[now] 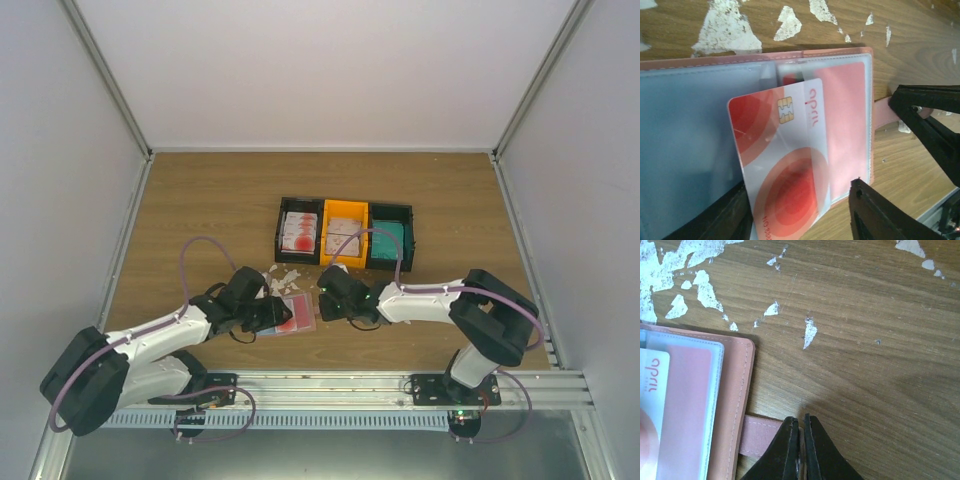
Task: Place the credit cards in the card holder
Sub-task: Insert the credit card into the card holder.
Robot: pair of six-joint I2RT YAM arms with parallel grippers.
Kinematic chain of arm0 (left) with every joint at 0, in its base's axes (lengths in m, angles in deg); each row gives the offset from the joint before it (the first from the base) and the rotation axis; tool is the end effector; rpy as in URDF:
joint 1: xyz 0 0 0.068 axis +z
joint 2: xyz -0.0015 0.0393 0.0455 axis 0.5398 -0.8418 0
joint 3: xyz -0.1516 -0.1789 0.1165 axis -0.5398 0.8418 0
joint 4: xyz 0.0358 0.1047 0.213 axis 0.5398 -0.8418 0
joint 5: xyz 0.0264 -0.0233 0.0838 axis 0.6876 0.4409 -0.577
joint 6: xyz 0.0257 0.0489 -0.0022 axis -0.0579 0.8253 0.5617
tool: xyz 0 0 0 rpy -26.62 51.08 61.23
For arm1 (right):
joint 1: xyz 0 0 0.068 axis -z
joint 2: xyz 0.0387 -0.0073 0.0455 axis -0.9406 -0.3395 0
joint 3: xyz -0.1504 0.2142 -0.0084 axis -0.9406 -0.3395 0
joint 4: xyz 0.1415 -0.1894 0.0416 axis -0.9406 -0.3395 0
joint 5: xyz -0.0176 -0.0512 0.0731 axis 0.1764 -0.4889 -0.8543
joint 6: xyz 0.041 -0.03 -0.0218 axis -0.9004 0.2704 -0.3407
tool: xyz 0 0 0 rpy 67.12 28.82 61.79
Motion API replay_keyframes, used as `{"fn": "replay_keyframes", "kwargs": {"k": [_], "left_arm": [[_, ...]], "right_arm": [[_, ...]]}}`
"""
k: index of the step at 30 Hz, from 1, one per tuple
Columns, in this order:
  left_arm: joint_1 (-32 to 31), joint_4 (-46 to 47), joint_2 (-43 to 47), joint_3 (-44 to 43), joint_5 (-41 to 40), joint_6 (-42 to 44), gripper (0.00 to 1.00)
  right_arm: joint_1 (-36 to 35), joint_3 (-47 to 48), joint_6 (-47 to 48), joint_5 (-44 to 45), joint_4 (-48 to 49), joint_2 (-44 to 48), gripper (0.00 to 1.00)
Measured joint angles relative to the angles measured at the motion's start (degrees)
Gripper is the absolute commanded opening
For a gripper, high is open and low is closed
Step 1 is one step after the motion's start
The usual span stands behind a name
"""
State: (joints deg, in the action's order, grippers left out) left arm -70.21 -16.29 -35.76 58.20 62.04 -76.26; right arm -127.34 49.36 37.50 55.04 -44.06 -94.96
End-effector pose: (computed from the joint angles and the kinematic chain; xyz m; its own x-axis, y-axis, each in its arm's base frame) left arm 0.1327 -0.1146 0.1470 -0.9614 -0.1972 -0.1920 -0.0521 0.8153 -0.5766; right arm 0.1550 0.2331 0.1385 -0.9016 -0.0708 -0.4267 -0.2230 0.9214 0.3182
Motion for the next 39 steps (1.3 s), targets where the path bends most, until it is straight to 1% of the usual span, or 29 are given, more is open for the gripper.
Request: {"fn": "replay_keyframes", "kwargs": {"k": [2,5,7,9,12,14,16,18,20,22,24,27,33,39], "left_arm": [[0.0,-0.26,-0.15,-0.02,-0.28,0.09,0.46],[0.0,-0.63,-0.68,-0.15,-0.68,0.83,0.38],[0.0,-0.96,-1.18,-0.42,-0.87,1.2,0.35],[0.0,-1.18,-1.81,-0.68,-1.09,1.84,0.34],[0.0,-1.4,-2.47,-1.05,-1.22,2.19,0.31],[0.0,-1.4,-2.75,-1.16,-1.25,2.4,0.29],[0.02,-1.4,-2.82,-1.16,-1.31,2.38,0.24],[0.0,-1.42,-3.04,-1.14,-1.42,2.49,0.2],[0.02,-1.4,-3.34,-1.14,-1.42,2.43,0.17],[0.02,-1.29,-3.69,-1.11,-1.4,2.43,0.15],[0.02,-1.09,-3.87,-1.11,-1.36,2.43,0.13],[0.02,-0.76,-4.07,-1.11,-1.18,2.38,0.11],[0.02,1.16,-4.02,-0.37,-0.59,1.75,0.0],[0.02,2.89,-3.34,0.68,-0.42,0.55,0.0]], "right_arm": [[0.04,-0.17,0.39,-0.35,0.09,0.15,0.17],[0.26,-0.81,1.46,-1.55,0.09,1.14,0.33],[0.37,-1.03,2.51,-2.91,-0.35,1.84,0.4],[0.42,-1.05,3.91,-4.2,-1.36,2.54,0.45],[0.42,-1.01,5.03,-5.97,-3.21,3.69,0.47],[0.42,-0.98,5.51,-6.82,-4.39,4.5,0.47],[0.42,-1.01,5.57,-8.28,-5.18,5.31,0.44],[0.42,-0.98,5.66,-10.08,-5.29,5.84,0.39],[0.42,-0.98,5.77,-12.13,-5.22,5.97,0.32],[0.42,-0.98,5.7,-14.03,-5.2,5.95,0.25],[0.39,-0.96,5.66,-15.67,-4.76,5.6,0.2],[0.39,-0.87,6.05,-17.22,-4.2,4.22,0.17],[0.35,-0.2,6.08,-19.45,-2.58,0.96,0.17],[0.35,0.22,6.27,-19.96,-1.99,0.2,0.16]]}}
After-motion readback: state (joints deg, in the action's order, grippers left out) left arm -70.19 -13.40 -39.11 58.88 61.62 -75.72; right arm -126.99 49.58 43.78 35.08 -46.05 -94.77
